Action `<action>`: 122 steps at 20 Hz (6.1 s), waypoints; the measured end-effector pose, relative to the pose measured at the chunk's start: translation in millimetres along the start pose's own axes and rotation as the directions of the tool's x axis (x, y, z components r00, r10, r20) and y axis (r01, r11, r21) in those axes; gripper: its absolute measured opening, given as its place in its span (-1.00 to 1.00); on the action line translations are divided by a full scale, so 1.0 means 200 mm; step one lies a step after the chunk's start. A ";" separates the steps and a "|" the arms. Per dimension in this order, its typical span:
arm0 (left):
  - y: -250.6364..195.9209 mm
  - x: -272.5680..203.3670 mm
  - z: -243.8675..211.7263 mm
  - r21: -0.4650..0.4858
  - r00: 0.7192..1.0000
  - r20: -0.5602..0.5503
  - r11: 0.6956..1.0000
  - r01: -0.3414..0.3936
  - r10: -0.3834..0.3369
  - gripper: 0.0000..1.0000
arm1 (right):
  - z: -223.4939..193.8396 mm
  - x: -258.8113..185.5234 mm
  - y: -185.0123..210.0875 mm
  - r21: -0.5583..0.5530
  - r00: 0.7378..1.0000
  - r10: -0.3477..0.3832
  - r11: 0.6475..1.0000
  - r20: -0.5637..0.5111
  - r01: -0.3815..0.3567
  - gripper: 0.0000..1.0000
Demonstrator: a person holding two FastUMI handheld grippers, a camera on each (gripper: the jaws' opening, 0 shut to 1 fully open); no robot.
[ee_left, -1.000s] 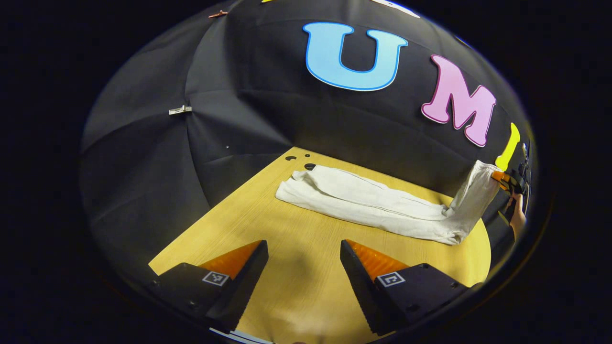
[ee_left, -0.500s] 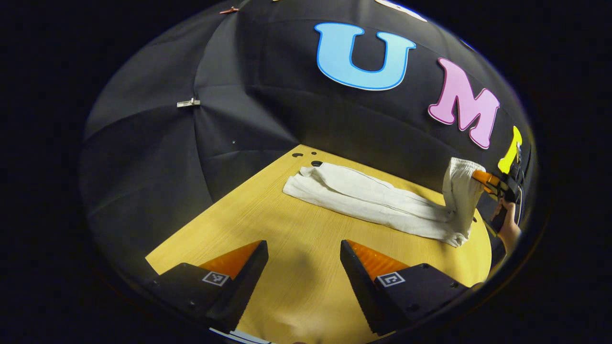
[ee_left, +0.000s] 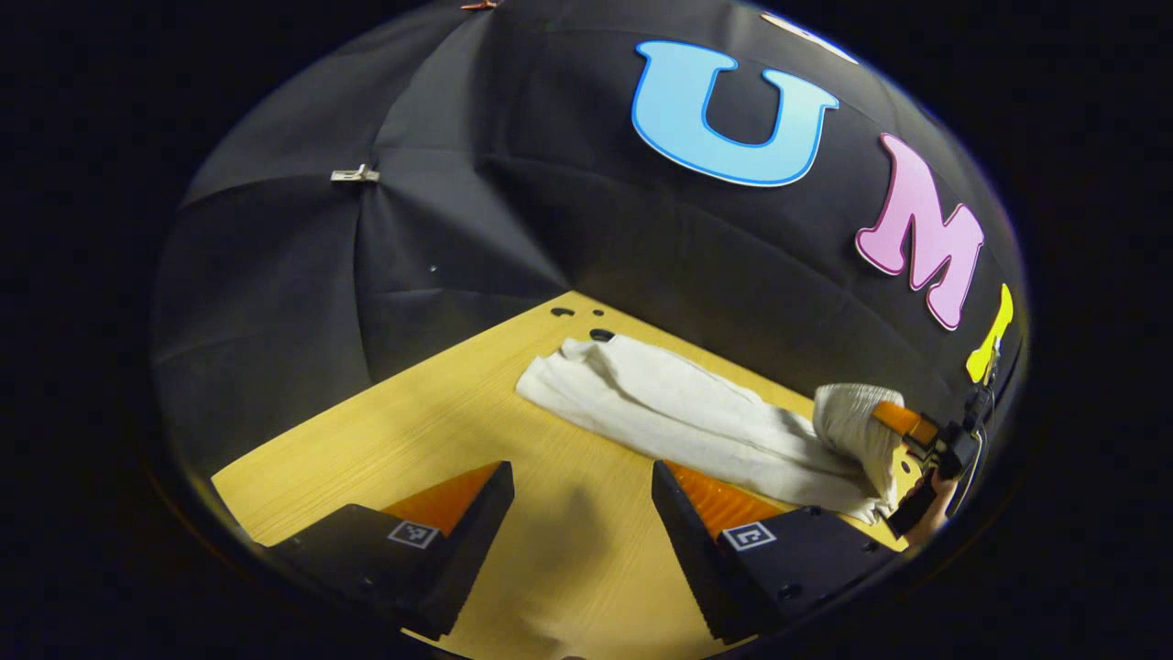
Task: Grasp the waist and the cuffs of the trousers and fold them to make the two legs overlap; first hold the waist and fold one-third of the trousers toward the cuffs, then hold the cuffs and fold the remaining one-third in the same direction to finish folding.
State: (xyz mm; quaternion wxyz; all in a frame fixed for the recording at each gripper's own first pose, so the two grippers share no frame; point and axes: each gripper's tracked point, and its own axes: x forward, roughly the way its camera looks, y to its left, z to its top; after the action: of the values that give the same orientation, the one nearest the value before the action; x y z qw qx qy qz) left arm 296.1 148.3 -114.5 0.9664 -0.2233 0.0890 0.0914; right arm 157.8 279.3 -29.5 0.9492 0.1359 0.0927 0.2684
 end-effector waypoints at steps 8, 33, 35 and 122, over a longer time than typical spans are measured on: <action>-0.10 0.43 0.27 0.008 0.997 0.053 0.998 0.056 -0.057 0.83 | -0.12 -0.06 0.11 -0.003 0.997 0.073 0.997 -0.024 -0.073 0.96; 0.04 1.12 -0.05 0.347 0.961 -0.267 0.938 0.026 0.072 -0.10 | -0.24 -0.62 -0.34 -0.157 0.992 -0.058 0.987 -0.112 0.040 0.96; 0.01 1.10 -0.06 0.370 0.961 -0.266 0.928 0.028 0.077 -0.49 | -0.23 -0.63 -0.36 -0.158 0.992 -0.062 0.986 -0.108 0.045 0.96; -0.53 -1.69 -0.07 0.305 0.941 0.105 0.911 0.278 -0.322 0.94 | 0.31 -2.83 0.04 -0.110 0.867 -0.449 0.871 0.217 0.479 0.96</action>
State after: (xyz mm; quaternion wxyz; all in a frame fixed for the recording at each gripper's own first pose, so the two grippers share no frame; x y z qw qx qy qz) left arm -9.9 2.3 -10.3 0.9948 -0.0848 -0.0086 -0.0555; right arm -304.8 -28.9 89.7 0.9980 0.0573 0.0124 0.0244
